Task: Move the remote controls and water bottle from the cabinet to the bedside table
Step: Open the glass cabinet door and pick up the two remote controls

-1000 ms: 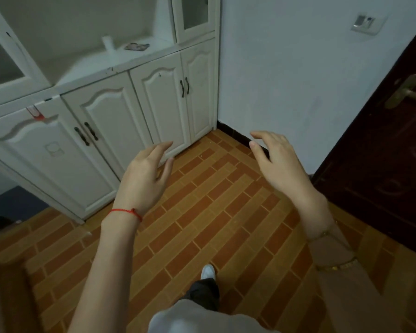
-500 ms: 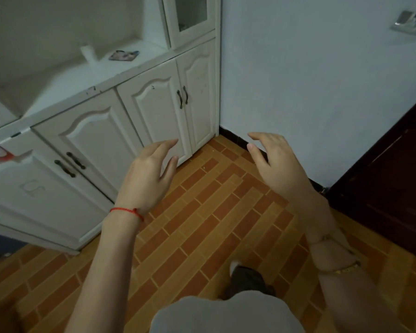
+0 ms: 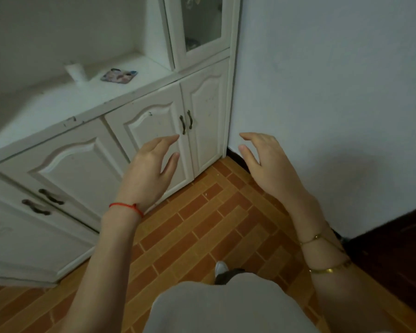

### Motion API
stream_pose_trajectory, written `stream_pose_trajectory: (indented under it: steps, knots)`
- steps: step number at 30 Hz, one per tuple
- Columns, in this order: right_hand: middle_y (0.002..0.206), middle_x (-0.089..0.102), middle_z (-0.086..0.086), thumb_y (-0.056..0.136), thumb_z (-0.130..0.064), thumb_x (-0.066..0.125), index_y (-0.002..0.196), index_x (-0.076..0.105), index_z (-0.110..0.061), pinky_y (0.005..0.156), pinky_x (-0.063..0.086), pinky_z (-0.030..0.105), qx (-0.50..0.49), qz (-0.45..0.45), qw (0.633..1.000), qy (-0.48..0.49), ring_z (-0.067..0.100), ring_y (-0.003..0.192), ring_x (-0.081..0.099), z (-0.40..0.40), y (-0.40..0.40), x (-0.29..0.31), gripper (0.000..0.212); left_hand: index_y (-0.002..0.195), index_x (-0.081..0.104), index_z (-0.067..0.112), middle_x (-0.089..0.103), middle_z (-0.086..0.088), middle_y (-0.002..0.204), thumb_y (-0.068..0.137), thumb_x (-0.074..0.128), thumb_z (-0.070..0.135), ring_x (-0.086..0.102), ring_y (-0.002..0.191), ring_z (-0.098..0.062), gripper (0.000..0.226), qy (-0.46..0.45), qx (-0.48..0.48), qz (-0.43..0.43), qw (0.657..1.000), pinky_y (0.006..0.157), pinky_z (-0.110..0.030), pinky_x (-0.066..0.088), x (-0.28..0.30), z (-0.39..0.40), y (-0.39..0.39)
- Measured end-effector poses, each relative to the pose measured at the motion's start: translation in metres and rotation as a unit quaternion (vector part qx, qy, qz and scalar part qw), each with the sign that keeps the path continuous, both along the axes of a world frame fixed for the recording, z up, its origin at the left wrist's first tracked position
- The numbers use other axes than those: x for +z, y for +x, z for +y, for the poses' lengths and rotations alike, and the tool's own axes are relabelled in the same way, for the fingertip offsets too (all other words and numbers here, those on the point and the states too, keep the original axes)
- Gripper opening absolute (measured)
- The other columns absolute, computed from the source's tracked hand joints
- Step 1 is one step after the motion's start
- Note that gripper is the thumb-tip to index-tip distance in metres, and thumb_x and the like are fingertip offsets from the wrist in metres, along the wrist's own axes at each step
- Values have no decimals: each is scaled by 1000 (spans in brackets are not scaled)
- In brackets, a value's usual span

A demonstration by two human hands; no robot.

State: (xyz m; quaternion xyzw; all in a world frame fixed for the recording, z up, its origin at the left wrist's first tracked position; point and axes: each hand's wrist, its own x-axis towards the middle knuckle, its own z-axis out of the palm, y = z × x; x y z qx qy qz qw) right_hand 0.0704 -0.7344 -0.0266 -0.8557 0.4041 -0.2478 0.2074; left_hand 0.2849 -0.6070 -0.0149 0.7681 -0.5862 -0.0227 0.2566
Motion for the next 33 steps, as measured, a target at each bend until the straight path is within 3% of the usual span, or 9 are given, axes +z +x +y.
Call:
stream_pose_trajectory:
  steps: [3,7,14,22,27,33]
  knots:
    - [137,57,5,104,-29,42,139,51,-12,108,33,28,23,-9,1000,-17,19,132,44,-59,23,13,40,141,46,19,55,-5,138,101,45,29,48,130,-21,42,-13,19,-2,1000,103,-22,31,9,-51,17]
    - [138,56,4,104,-29,42,139,50,-12,111,34,31,48,-11,999,-19,19,132,44,-121,54,20,40,141,47,16,55,-6,138,100,46,29,47,131,-21,42,-16,39,-4,999,106,-25,33,18,-99,39]
    - [139,54,1,104,-31,41,140,48,-15,106,27,21,60,-12,998,-3,15,133,42,-196,100,10,41,141,46,17,55,-4,139,100,45,29,48,131,-20,43,-12,54,-5,998,106,-22,32,8,-168,83]
    - [140,54,1,103,-33,41,141,48,-16,113,34,32,62,-17,998,11,15,134,41,-274,176,6,42,141,47,18,56,-4,138,100,46,29,49,129,-19,43,-28,52,3,998,107,-24,35,-1,-252,155]
    - [142,51,1,104,-34,40,142,46,-18,110,29,25,62,-20,998,14,14,135,40,-316,226,19,43,143,45,19,54,-2,141,101,45,29,47,132,-17,43,-31,43,-11,999,107,-20,30,8,-302,202]
    - [145,47,-2,104,-35,39,144,43,-21,113,28,29,58,-16,998,36,12,138,36,-348,263,23,43,143,44,18,54,-3,141,101,45,29,47,132,-18,44,-28,48,-6,998,109,-28,35,16,-338,236]
